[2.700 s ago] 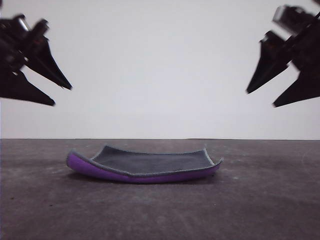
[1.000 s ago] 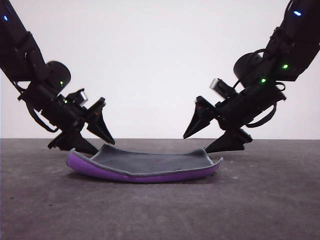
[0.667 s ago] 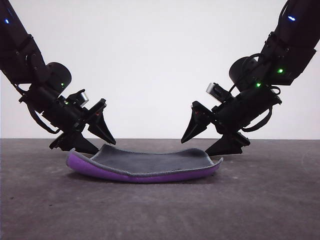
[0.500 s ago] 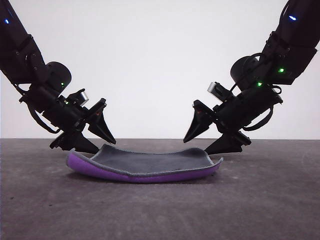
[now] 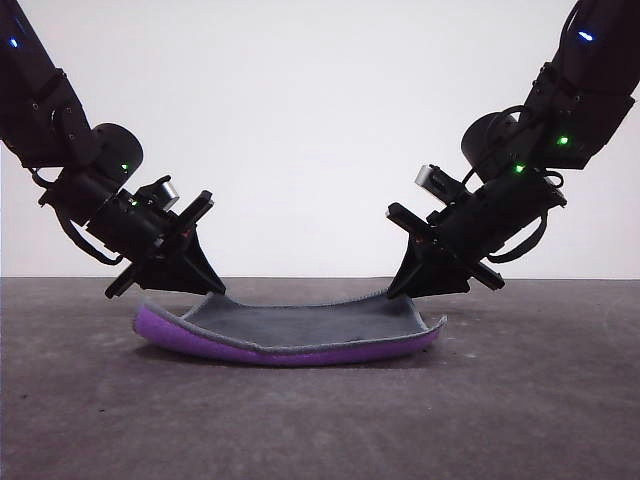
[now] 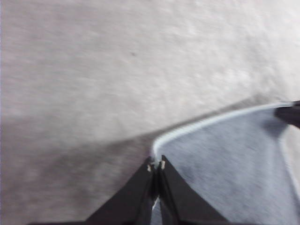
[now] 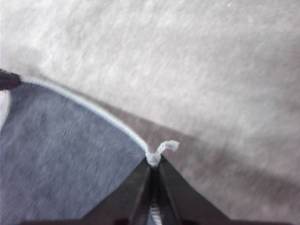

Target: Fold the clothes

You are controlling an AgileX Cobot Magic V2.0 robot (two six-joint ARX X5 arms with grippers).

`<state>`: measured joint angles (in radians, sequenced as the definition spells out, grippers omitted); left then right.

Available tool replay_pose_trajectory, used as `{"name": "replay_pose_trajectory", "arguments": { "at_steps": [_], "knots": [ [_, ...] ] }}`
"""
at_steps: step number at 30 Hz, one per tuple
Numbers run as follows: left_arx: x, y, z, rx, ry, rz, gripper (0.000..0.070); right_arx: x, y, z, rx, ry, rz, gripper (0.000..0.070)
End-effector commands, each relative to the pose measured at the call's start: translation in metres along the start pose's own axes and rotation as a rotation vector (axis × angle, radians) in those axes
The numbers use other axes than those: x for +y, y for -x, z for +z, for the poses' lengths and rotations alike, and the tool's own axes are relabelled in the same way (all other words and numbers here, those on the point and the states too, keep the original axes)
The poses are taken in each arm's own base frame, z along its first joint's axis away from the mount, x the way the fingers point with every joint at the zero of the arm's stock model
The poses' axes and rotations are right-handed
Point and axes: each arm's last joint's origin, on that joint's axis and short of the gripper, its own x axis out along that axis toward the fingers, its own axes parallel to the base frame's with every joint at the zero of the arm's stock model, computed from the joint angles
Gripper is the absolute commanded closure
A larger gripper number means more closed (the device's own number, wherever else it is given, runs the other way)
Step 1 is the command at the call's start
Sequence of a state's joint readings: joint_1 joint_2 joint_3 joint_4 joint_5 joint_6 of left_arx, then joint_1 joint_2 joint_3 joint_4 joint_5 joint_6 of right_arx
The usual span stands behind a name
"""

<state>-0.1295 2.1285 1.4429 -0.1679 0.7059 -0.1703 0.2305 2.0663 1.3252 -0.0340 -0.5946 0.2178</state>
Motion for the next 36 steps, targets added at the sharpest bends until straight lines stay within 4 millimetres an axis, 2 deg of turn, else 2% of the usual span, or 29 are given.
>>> {"name": "replay_pose_trajectory", "arguments": {
  "at_steps": [1,6,12,20,27,36],
  "knots": [
    [-0.004,-0.001,0.003,0.01,-0.001,-0.023,0.0698,-0.001,-0.004,0.004,0.027,0.014,0.027,0.0695],
    [-0.018,0.014,0.005,0.043,-0.011,-0.024,0.0698,0.008,0.005,0.011,0.131,0.032,0.029,0.0695],
    [-0.04,0.039,0.009,0.066,-0.02,-0.02,0.0698,0.026,0.026,0.02,0.193,0.05,0.038,0.0695],
    [-0.062,0.061,-0.002,0.185,-0.047,0.016,0.0698,0.043,0.051,0.016,0.282,0.061,0.038,0.0695],
    [-0.069,0.067,-0.012,0.282,-0.054,0.045,0.0698,0.049,0.054,0.003,0.403,0.058,0.047,0.0695],
    [-0.07,0.068,-0.019,0.342,-0.03,0.049,0.0698,0.062,0.048,-0.006,0.471,0.062,0.066,0.0695]
  ]
}}
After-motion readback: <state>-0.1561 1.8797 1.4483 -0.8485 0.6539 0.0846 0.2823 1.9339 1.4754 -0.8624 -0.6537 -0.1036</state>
